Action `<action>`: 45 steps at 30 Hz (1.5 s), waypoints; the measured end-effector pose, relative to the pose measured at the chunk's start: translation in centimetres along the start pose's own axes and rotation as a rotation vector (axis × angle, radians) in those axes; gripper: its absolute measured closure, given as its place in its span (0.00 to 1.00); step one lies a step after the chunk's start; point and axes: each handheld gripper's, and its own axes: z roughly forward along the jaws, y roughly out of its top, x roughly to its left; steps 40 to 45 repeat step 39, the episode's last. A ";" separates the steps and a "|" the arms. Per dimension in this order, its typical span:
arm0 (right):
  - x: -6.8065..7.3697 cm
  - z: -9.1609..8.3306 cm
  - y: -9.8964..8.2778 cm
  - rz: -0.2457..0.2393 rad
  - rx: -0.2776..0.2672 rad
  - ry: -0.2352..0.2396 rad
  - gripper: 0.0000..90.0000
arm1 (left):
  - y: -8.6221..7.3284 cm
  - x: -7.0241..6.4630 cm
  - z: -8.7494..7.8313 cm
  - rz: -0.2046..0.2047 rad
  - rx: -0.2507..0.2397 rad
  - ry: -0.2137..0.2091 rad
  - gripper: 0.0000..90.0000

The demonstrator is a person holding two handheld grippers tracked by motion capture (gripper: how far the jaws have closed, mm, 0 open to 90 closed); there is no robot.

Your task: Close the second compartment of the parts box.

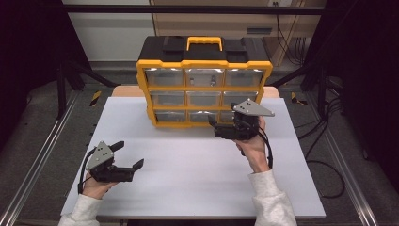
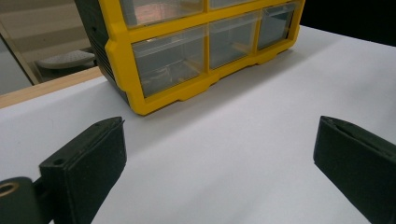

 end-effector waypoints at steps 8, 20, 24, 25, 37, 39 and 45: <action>-0.9 -1.8 -2.6 0.004 0.032 0.013 0.02 | 0.0 0.0 0.0 -0.004 -0.004 0.002 0.02; -2.4 -4.3 -6.7 0.020 0.049 0.007 0.00 | -0.2 0.1 0.1 -0.006 0.000 0.003 0.02; -2.8 -5.1 -8.0 0.027 0.047 0.005 0.00 | -0.3 0.1 0.2 -0.007 0.002 0.003 0.02; -2.9 -5.3 -8.3 0.033 0.049 0.004 0.00 | -0.4 0.1 0.2 -0.006 0.003 0.003 0.02; -3.9 -7.2 -10.3 0.047 0.021 -0.025 0.00 | -0.4 0.1 0.2 -0.009 -0.004 0.005 0.02; -4.1 -7.4 -10.5 0.047 0.014 -0.027 0.00 | -0.5 0.1 0.2 -0.005 0.000 0.005 0.02; -4.1 -7.4 -10.5 0.047 0.014 -0.027 0.00 | -0.5 0.1 0.2 -0.005 0.000 0.005 0.02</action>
